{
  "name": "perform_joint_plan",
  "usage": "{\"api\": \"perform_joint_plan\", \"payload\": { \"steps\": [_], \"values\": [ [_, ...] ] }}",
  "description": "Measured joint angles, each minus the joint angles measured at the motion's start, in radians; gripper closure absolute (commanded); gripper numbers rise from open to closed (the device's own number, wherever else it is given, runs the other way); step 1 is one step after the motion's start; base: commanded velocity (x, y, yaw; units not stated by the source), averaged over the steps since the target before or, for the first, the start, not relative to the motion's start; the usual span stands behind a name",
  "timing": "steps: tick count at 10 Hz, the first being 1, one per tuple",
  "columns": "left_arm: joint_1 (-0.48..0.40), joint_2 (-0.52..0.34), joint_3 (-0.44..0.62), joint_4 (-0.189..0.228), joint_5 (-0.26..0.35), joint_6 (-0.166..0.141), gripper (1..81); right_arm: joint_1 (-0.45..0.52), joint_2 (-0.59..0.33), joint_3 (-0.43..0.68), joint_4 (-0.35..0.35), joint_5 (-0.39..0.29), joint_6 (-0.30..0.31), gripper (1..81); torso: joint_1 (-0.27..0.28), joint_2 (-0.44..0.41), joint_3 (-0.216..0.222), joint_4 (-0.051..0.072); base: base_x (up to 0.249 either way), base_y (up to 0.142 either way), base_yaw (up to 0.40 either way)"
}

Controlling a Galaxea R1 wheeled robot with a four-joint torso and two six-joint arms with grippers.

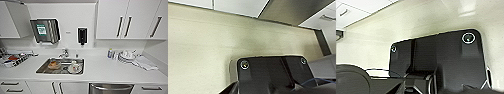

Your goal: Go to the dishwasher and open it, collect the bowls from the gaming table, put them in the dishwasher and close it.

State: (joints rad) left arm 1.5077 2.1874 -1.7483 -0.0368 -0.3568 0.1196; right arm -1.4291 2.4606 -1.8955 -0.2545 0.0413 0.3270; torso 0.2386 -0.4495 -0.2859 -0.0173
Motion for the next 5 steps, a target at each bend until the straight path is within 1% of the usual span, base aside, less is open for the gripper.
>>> {"api": "perform_joint_plan", "payload": {
  "steps": [1,3,4,5],
  "values": [
    [-0.011,-0.037,0.038,0.000,-0.011,-0.010,1.0,0.000,0.001,0.000,0.000,0.000,0.000,1.0,0.020,-0.031,0.000,0.000,0.000,0.000,0.000],
    [-0.069,-0.113,0.146,0.000,-0.015,-0.014,1.0,0.000,0.002,0.002,0.000,-0.001,0.003,1.0,0.064,-0.102,0.000,0.000,0.000,0.000,0.000],
    [-0.103,-0.151,0.170,0.000,-0.013,-0.015,1.0,0.000,0.003,0.002,0.000,-0.001,0.003,1.0,0.087,-0.137,0.000,0.000,0.000,0.000,0.000],
    [-0.134,-0.180,0.191,0.001,0.003,-0.016,1.0,0.000,0.003,0.002,0.000,-0.001,0.003,1.0,0.109,-0.173,0.000,0.000,0.000,0.000,0.000]
  ]
}}
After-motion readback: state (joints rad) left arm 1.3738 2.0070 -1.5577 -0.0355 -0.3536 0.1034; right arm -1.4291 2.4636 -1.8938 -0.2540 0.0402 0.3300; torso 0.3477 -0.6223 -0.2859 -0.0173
